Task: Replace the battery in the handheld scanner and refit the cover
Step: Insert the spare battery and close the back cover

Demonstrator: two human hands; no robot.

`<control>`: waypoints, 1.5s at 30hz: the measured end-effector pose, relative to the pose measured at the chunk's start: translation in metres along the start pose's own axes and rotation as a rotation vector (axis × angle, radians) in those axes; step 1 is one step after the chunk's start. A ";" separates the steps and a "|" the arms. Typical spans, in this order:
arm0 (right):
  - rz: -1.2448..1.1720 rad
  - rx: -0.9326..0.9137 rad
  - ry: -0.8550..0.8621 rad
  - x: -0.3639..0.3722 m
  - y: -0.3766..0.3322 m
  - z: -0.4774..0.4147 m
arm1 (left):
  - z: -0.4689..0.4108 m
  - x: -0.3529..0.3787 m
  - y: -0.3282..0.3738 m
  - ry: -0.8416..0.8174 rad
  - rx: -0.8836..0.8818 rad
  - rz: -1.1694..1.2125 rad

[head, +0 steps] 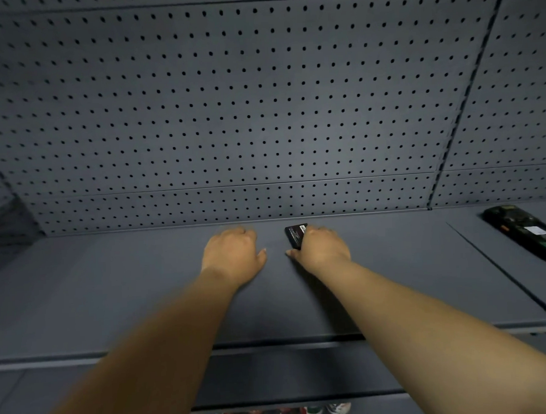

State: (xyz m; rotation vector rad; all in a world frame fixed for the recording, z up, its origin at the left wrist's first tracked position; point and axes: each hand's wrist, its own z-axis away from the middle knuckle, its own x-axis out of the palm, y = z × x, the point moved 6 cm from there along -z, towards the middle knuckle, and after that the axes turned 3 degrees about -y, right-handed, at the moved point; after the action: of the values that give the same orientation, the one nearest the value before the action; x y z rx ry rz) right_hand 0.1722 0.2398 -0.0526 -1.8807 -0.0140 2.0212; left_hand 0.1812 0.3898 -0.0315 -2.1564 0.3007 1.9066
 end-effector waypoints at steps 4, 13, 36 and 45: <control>-0.016 0.021 0.038 0.000 0.001 -0.002 | 0.000 0.004 -0.006 -0.007 -0.004 0.011; -0.164 0.029 0.100 -0.017 0.006 0.004 | -0.003 0.000 -0.004 -0.003 -0.002 0.000; -0.302 0.024 0.314 -0.098 0.156 0.030 | -0.032 -0.036 0.166 0.070 0.099 0.003; -0.289 -0.065 0.321 -0.134 0.240 0.043 | -0.022 -0.048 0.257 0.084 0.016 0.039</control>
State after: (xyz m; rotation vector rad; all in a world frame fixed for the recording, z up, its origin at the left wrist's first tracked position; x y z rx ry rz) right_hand 0.0712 -0.0100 0.0178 -2.0856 -0.2533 1.5326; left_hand 0.1151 0.1388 0.0065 -2.2395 0.3760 1.8306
